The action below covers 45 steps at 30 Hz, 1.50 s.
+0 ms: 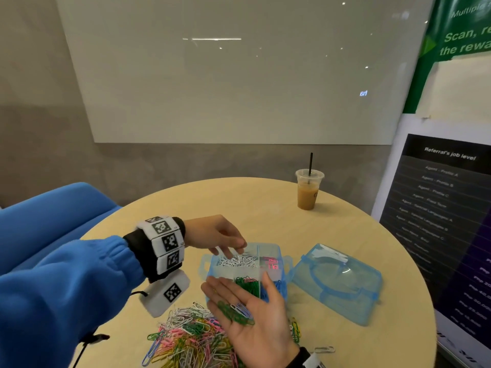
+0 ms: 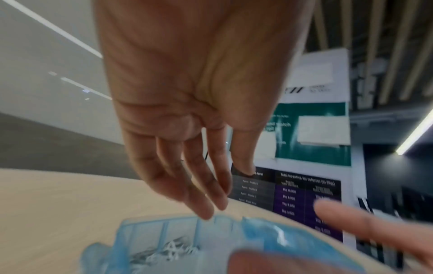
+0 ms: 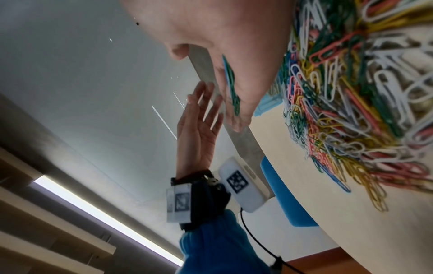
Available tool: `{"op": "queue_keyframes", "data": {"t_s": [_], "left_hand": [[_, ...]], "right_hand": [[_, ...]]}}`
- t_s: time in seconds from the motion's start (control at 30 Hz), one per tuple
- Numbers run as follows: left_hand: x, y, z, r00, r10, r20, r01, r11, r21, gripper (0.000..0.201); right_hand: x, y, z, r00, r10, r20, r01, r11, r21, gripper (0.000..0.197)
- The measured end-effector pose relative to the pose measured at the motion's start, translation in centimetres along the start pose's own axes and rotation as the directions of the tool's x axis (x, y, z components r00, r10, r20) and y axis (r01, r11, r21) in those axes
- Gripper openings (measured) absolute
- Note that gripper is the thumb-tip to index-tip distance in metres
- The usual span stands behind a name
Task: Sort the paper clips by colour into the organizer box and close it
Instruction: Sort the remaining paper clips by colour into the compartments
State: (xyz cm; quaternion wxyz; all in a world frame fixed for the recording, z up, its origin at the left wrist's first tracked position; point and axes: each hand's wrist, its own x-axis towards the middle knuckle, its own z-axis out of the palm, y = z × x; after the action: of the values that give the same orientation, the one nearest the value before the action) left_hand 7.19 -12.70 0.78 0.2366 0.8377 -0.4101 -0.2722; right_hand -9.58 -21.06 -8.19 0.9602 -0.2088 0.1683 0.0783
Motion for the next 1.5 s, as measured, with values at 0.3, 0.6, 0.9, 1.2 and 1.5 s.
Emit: {"op": "queue_keyframes", "data": {"t_s": [0.3, 0.6, 0.9, 1.2, 1.5], "left_hand": [[1.6, 0.2, 1.0, 0.998, 0.052, -0.027, -0.042, 0.957, 0.287, 0.025], [4.0, 2.8, 4.3, 0.990, -0.067, 0.122, -0.033, 0.737, 0.675, 0.027], [5.1, 1.5, 5.3, 0.997, -0.027, 0.074, -0.037, 0.671, 0.741, 0.023], [4.1, 1.7, 4.6, 0.999, 0.018, 0.050, -0.048, 0.708, 0.704, 0.014], [4.4, 4.2, 2.5, 0.983, 0.105, -0.150, -0.037, 0.917, 0.398, 0.020]], "right_hand": [[-0.7, 0.0, 0.3, 1.000, -0.018, 0.005, 0.018, 1.000, 0.013, 0.080], [0.0, 0.1, 0.1, 0.998, -0.017, -0.054, 0.012, 0.996, -0.091, 0.081], [0.1, 0.1, 0.1, 0.996, -0.020, -0.092, 0.011, 0.996, -0.091, 0.076], [-0.5, -0.2, 0.3, 0.998, -0.033, -0.061, 0.032, 0.999, -0.015, 0.073], [-0.9, -0.8, 0.2, 0.997, -0.039, -0.073, 0.040, 0.999, 0.011, 0.071]]}}
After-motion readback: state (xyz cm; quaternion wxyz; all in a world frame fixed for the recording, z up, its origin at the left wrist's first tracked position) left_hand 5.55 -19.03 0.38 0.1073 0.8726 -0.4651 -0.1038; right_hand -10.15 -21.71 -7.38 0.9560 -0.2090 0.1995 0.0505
